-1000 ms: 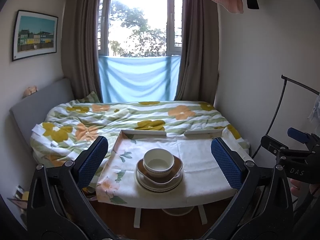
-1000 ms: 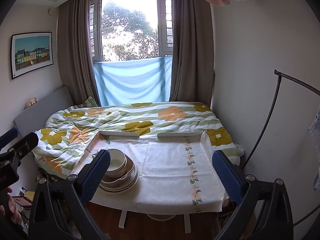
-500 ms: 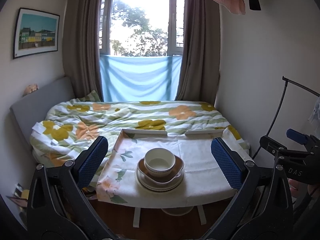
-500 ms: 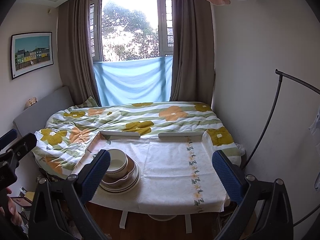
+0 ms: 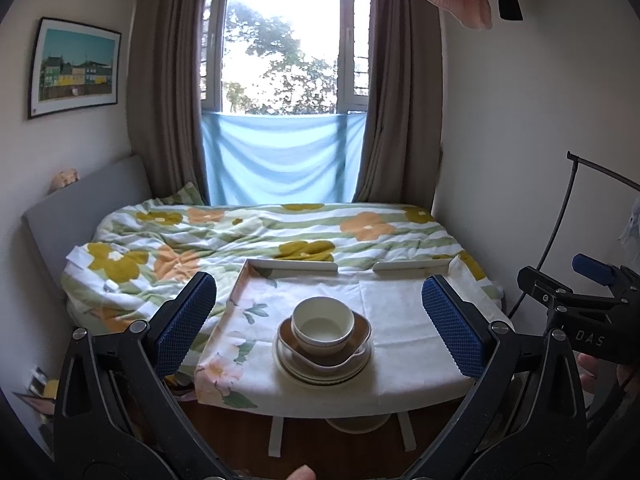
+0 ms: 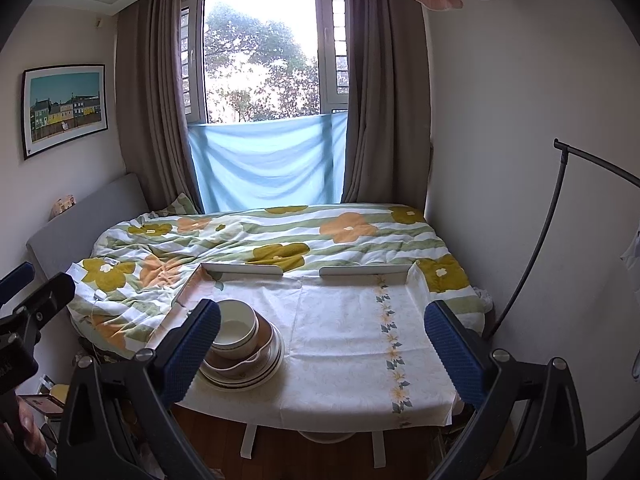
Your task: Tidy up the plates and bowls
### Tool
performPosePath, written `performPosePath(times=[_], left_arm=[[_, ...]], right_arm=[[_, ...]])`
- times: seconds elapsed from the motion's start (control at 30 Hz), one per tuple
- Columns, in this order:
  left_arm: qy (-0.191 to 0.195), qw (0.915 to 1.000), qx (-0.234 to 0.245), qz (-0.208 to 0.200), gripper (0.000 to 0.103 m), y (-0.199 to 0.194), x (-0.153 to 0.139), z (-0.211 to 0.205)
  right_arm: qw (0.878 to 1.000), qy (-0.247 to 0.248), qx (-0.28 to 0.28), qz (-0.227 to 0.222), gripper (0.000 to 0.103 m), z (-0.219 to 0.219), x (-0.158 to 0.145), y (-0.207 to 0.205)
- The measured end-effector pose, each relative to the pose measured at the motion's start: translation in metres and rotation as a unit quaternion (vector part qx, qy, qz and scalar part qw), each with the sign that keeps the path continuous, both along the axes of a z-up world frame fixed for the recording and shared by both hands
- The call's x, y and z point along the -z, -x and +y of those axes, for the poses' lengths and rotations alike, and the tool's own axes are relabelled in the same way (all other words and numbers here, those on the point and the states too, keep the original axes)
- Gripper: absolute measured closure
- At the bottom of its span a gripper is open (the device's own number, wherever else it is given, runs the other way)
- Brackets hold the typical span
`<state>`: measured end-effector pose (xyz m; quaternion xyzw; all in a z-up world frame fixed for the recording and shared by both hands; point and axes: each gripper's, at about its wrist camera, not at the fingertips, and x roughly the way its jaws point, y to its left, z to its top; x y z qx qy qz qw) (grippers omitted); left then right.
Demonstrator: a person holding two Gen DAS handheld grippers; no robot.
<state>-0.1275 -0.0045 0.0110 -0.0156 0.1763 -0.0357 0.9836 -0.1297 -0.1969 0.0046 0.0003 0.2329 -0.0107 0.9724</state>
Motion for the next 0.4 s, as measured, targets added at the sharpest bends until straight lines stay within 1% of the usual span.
performPosePath(times=[0.2,0.4], left_arm=[[-0.007,0.9998,-0.012,-0.014,0.001,0.0,0.003,0.001],[-0.006,0.9997,-0.012,-0.021,0.001,-0.013,0.009,0.0]], right_arm=[[1.0,-0.001,-0.002,0.002,0.002,0.007,0.004,-0.008],[1.0,-0.004,-0.001,0.015,0.002,0.009,0.014,-0.028]])
